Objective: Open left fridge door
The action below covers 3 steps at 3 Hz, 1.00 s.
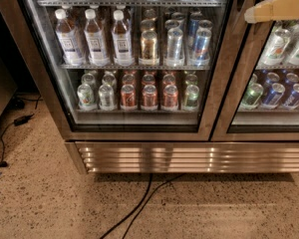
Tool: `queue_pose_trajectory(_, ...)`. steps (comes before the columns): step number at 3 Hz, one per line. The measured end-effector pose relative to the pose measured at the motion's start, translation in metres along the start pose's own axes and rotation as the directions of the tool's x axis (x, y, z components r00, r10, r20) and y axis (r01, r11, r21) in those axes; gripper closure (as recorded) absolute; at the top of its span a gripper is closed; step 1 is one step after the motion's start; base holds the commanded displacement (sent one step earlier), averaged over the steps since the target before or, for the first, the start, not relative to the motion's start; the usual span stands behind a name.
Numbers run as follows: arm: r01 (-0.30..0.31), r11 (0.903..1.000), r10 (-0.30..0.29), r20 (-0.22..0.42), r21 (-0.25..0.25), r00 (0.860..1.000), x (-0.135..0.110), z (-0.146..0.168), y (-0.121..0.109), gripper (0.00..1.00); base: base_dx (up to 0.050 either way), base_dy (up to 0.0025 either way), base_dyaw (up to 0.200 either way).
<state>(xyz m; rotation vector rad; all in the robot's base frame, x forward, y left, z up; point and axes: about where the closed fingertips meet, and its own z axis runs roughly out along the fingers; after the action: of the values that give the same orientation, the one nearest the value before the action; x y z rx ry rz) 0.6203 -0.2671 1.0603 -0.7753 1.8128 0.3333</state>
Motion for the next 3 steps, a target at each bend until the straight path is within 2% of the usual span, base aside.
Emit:
queue_pose_trajectory(1,-0.014,0.9996,0.015,0.000,0.022,1.000,0.006,-0.002,-0.003,0.34,0.000,0.00000,0.000)
queue_pose_trajectory(2,-0.036,0.9993,0.036,0.009,0.011,0.999,0.009,0.004,0.000,0.34,0.000,0.00000,0.000)
queue_pose_trajectory(3,-0.047,0.9982,0.047,0.007,-0.039,0.999,0.009,0.017,0.014,0.26,0.000,0.00000,0.000)
